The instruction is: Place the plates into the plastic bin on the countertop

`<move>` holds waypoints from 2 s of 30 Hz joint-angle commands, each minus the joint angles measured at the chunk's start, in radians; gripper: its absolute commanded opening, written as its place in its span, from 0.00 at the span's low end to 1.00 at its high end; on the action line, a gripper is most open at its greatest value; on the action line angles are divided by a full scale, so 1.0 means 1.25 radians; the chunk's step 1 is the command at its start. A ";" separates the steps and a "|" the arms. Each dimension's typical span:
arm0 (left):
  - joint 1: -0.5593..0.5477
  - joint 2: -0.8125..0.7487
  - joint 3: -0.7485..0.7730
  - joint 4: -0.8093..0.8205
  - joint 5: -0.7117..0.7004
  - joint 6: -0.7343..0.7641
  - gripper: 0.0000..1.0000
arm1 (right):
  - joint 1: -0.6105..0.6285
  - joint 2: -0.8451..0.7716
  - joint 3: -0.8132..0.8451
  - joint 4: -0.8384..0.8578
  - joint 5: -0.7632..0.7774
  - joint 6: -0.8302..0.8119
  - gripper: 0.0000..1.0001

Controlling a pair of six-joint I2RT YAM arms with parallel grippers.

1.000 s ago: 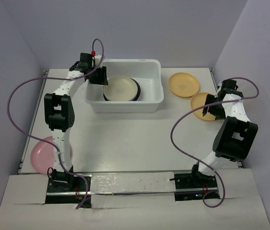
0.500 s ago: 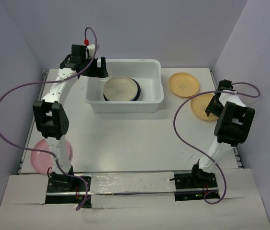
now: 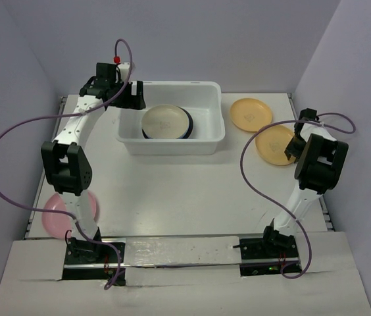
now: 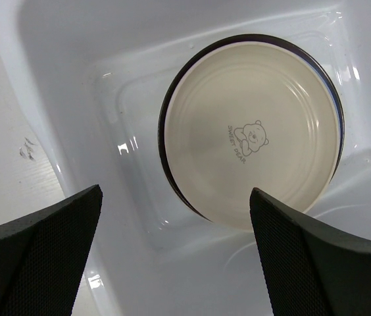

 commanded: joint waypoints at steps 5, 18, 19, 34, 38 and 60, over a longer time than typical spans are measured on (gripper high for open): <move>0.001 -0.046 0.021 -0.023 -0.028 0.020 0.99 | -0.008 0.024 0.017 -0.009 -0.018 0.004 0.06; 0.031 -0.082 -0.040 0.033 0.008 -0.014 0.99 | -0.024 -0.325 -0.083 -0.078 -0.233 -0.085 0.00; 0.037 -0.086 -0.044 0.040 0.019 -0.018 0.99 | -0.025 -0.343 -0.081 -0.085 -0.238 -0.085 0.00; 0.187 -0.194 -0.166 0.164 0.191 -0.142 0.99 | 0.042 -0.557 0.078 -0.075 -0.504 -0.113 0.00; 0.223 -0.229 -0.199 0.156 0.205 -0.119 0.99 | 0.160 -0.522 0.128 0.004 -0.473 -0.044 0.00; 0.359 -0.664 -0.531 0.108 0.066 0.009 0.99 | 0.619 0.109 0.630 0.017 -0.179 0.077 0.00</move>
